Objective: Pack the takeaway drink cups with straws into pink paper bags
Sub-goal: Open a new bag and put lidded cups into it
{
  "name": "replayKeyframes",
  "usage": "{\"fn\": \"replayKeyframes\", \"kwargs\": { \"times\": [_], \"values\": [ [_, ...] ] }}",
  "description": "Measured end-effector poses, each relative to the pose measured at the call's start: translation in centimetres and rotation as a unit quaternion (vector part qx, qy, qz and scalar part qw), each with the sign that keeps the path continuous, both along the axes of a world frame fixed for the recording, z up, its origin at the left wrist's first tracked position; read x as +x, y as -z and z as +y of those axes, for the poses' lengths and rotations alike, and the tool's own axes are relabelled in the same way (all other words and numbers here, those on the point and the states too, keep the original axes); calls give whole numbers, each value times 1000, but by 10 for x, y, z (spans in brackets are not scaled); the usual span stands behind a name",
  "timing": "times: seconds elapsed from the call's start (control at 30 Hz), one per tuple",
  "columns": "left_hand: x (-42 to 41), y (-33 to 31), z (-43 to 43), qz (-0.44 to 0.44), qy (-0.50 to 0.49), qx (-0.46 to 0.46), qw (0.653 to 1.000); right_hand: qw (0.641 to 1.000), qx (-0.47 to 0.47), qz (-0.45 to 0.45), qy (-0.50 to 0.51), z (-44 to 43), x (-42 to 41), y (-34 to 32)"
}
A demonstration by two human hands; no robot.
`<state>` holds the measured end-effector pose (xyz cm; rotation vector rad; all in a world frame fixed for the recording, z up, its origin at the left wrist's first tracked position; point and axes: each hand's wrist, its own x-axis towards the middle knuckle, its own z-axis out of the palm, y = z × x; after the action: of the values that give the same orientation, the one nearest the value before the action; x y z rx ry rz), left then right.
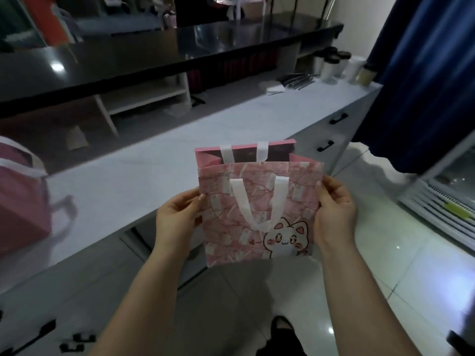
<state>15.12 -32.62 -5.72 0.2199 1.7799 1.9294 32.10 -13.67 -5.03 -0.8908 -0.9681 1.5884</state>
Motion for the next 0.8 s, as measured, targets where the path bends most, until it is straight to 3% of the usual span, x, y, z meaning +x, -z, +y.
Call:
{"fn": "replayKeyframes", "kwargs": {
  "times": [0.17, 0.4, 0.57, 0.8],
  "values": [
    [16, -11, 79, 12, 64, -11, 998, 999, 17, -16, 46, 69, 29, -3],
    [54, -20, 255, -5, 109, 23, 994, 996, 48, 8, 77, 213, 86, -21],
    [67, -26, 347, 12, 77, 22, 997, 995, 46, 13, 90, 302, 101, -20],
    [50, -17, 408, -19, 33, 29, 999, 995, 54, 24, 80, 372, 67, 3]
  ]
}}
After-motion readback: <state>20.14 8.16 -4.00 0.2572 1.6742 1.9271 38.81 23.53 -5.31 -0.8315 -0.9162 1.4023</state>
